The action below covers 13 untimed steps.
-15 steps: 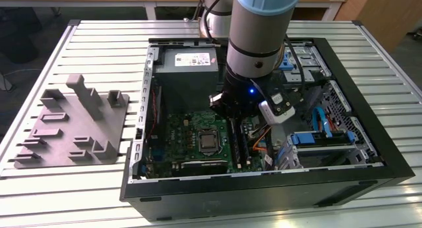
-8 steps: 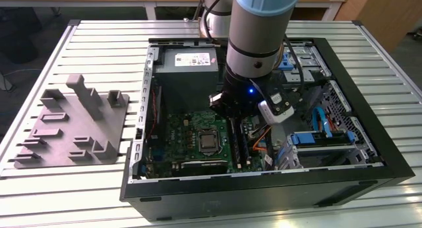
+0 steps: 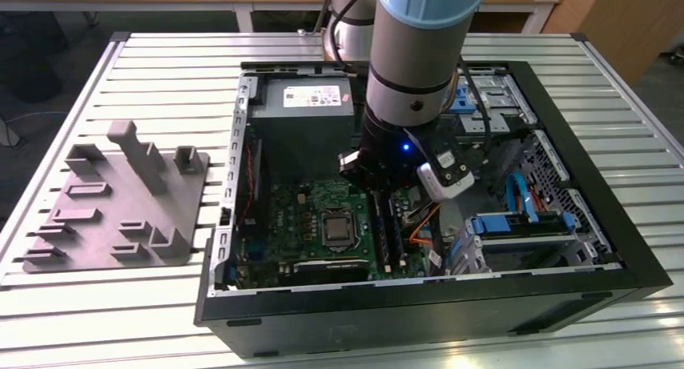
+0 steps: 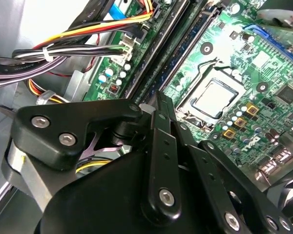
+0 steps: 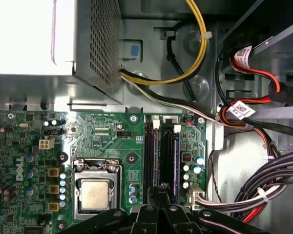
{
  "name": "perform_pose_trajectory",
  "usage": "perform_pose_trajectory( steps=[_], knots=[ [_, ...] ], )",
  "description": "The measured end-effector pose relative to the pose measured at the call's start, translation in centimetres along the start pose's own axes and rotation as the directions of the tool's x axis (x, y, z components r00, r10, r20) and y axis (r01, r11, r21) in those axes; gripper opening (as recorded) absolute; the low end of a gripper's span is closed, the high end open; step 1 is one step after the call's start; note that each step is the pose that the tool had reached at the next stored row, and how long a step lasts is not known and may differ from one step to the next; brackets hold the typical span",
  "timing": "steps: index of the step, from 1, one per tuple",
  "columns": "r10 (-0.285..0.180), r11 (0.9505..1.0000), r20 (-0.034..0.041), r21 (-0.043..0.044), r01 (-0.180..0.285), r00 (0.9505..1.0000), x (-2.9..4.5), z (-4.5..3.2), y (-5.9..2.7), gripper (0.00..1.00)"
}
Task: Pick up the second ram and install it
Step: 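Press down the second ram until it locks into place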
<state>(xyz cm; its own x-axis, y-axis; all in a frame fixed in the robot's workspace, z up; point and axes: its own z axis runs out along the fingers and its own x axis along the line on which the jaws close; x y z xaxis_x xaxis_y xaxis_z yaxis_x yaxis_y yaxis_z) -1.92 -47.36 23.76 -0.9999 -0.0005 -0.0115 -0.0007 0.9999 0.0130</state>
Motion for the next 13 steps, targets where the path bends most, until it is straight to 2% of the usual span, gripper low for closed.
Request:
perform_pose_trajectory(
  steps=[13],
  knots=[
    [0.0, 1.0, 0.0001, -0.0002, 0.0, 1.0, 0.01, 1.16, 0.37, 0.1]
  ],
)
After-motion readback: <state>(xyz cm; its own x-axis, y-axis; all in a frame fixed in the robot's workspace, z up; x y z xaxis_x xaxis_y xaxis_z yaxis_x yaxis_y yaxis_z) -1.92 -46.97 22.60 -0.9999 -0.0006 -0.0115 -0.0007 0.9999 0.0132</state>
